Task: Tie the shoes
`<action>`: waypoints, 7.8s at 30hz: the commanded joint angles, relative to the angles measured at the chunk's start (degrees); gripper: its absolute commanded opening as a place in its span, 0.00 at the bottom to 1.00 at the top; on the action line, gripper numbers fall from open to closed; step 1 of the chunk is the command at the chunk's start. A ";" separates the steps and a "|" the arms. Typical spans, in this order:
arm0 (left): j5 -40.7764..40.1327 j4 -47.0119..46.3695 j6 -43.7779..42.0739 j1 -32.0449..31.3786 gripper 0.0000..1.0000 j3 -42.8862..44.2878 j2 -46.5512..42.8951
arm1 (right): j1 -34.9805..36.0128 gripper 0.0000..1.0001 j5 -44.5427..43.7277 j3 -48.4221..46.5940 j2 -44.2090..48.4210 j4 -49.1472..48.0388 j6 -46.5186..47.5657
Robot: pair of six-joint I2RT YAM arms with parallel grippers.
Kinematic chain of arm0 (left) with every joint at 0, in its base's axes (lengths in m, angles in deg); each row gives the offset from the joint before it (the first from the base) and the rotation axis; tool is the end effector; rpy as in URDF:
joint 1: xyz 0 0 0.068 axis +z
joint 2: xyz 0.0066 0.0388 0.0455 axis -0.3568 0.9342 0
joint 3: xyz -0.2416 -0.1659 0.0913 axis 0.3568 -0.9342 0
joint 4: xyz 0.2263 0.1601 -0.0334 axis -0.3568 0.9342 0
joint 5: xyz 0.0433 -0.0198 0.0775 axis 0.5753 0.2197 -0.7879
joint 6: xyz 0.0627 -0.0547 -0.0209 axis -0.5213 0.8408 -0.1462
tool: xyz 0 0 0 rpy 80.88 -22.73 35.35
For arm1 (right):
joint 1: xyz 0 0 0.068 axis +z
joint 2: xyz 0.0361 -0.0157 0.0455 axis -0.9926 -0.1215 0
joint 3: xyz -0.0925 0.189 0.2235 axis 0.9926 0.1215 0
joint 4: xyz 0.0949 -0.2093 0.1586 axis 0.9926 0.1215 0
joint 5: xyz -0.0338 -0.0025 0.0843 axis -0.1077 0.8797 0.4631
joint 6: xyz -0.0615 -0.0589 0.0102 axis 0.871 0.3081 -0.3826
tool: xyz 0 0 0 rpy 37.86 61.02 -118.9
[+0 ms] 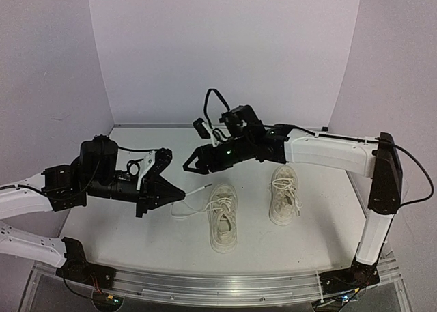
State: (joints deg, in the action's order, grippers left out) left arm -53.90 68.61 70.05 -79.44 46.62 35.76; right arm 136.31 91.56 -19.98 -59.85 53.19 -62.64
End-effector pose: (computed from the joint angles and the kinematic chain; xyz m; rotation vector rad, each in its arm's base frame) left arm 0.1047 -0.2263 0.3232 1.2976 1.5434 -0.9786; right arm 0.2741 0.4253 0.3069 -0.9299 2.1158 1.2311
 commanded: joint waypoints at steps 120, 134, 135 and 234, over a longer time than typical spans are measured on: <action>11.62 -16.39 -31.38 5.84 0.00 10.99 44.60 | -6.61 0.00 8.62 17.48 7.11 7.87 18.60; 16.25 -21.78 -29.50 4.20 0.00 9.52 44.52 | -6.69 0.04 9.26 17.82 6.00 7.79 18.47; 16.51 -21.90 -29.63 4.06 0.00 9.97 45.13 | -6.69 0.05 9.26 17.84 5.99 7.78 18.44; -37.91 13.96 46.18 -7.30 0.45 19.59 47.69 | -8.47 0.00 7.09 37.28 22.79 5.22 12.17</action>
State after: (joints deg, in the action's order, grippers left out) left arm -89.16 78.21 110.38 -84.75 61.44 79.92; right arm 127.60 99.75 16.82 -38.64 58.87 -50.44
